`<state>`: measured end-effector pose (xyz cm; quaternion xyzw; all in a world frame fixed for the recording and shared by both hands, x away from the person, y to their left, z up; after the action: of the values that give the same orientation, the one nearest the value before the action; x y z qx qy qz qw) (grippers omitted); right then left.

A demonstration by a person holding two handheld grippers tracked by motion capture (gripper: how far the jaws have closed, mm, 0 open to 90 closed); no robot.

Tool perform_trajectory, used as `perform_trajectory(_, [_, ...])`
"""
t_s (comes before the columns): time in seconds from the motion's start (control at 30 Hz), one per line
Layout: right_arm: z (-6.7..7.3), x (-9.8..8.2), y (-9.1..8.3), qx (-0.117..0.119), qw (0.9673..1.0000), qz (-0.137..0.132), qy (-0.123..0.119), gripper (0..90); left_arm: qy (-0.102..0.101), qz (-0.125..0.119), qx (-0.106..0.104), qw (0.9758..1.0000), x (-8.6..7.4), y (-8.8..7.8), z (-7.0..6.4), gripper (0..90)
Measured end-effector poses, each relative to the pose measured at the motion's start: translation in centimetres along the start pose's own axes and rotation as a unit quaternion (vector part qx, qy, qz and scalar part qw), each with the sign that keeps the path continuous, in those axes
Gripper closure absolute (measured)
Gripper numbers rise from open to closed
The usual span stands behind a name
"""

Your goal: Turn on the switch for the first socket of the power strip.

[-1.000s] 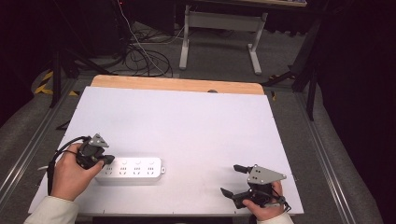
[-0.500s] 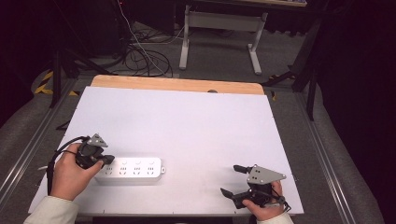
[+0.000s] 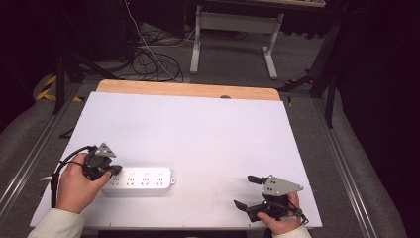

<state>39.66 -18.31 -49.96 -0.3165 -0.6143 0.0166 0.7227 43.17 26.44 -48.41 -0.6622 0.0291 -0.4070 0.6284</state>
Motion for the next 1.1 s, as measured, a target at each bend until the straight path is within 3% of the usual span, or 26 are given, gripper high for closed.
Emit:
perform_trajectory(0.23, [0.03,0.0,0.0,0.0,1.0,0.0,0.0,9.5,-0.013,-0.007,-0.009,0.9999,-0.19,0.07,0.12,90.0])
perform_trajectory(0.37, [0.05,0.0,0.01,0.001,1.0,0.0,0.0,9.5,-0.006,-0.005,0.0,1.0,-0.14,0.08,0.03,90.0])
perform_trajectory(0.7, [0.07,0.0,-0.01,0.001,1.0,0.0,0.0,9.5,-0.016,-0.011,-0.007,0.9998,-0.31,0.16,0.03,90.0])
perform_trajectory(1.1, [-0.01,0.0,0.02,-0.001,1.0,0.0,0.0,9.5,-0.019,-0.021,0.011,0.9995,0.32,-0.64,-0.16,90.0])
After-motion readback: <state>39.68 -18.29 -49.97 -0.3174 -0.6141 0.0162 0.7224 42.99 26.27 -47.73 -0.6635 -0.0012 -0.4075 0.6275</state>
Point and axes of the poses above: each handheld gripper's, and its own axes: y roughly forward along the jaws, x roughly out of its top, z roughly to its left, the point moved 5 cm from there along y, roughly forward along the jaws, and after that the axes turned 6 degrees about x, right-handed, at the moved point
